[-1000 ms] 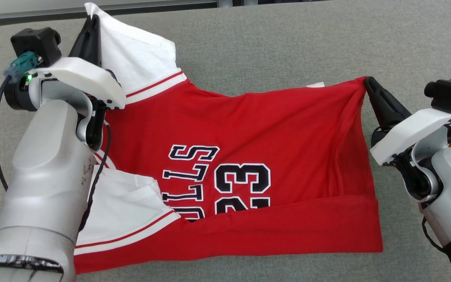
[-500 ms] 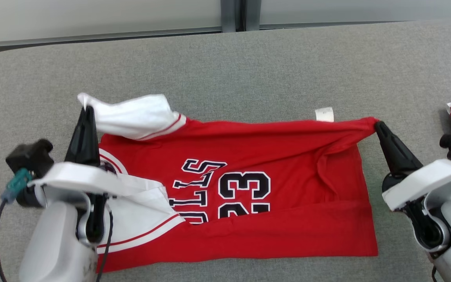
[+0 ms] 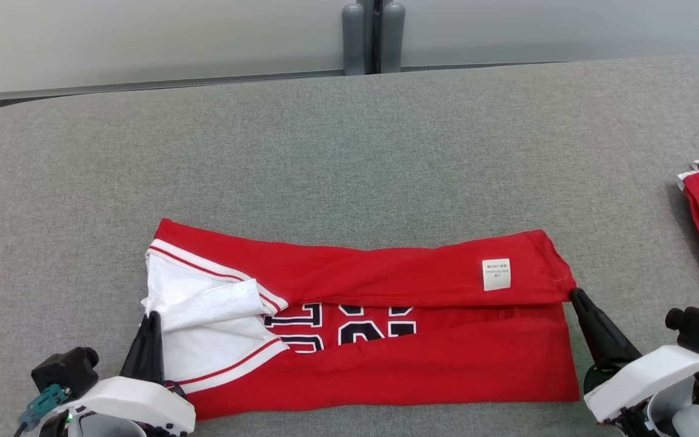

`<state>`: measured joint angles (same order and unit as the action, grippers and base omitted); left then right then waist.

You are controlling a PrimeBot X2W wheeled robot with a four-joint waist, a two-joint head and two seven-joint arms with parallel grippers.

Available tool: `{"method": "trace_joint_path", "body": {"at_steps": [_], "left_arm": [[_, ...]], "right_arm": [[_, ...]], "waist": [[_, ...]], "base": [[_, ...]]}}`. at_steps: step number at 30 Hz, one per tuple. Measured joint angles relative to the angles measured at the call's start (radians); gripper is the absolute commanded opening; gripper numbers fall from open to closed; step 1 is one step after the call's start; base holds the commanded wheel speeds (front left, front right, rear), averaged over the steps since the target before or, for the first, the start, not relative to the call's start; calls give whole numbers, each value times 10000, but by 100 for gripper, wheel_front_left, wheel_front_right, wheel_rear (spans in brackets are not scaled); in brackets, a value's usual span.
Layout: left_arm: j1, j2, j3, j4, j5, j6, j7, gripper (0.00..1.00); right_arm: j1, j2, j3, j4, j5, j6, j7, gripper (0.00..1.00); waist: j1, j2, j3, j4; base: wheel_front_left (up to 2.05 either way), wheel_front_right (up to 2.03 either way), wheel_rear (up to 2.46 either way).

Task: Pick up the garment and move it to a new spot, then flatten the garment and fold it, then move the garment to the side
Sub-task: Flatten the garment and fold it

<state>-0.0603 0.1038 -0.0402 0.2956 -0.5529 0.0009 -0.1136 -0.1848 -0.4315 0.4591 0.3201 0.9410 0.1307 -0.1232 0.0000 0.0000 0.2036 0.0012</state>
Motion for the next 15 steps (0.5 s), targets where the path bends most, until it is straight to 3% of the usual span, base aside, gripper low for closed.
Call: {"method": "trace_joint_path", "body": {"at_steps": [3, 4, 5, 6, 7, 15], "left_arm": [[127, -79, -82, 61, -58, 44, 199, 0], [127, -102, -100, 79, -136, 42, 268, 11], [127, -119, -142, 127, -138, 44, 314, 48], [127, -134, -155, 146, -125, 79, 309, 100], [127, -111, -190, 174, -63, 134, 307, 100], [173, 169, -433, -355, 953, 614, -706, 100]], "right_arm": [[281, 192, -50, 33, -71, 0, 115, 0], [357, 249, -50, 36, -75, 0, 190, 0], [430, 316, -63, 40, -121, 0, 192, 24], [472, 360, -98, 46, -176, 0, 190, 59], [486, 391, -142, 50, -230, 0, 190, 98], [594, 560, -880, -360, -2002, 0, -652, 100]], "waist": [[0, 0, -34, -22], [0, 0, -33, -23], [0, 0, -35, -23], [0, 0, -36, -25], [0, 0, -41, -34], [0, 0, -235, -154]], "base": [[0, 0, 0], [0, 0, 0], [0, 0, 0], [0, 0, 0], [0, 0, 0], [0, 0, 0]]}}
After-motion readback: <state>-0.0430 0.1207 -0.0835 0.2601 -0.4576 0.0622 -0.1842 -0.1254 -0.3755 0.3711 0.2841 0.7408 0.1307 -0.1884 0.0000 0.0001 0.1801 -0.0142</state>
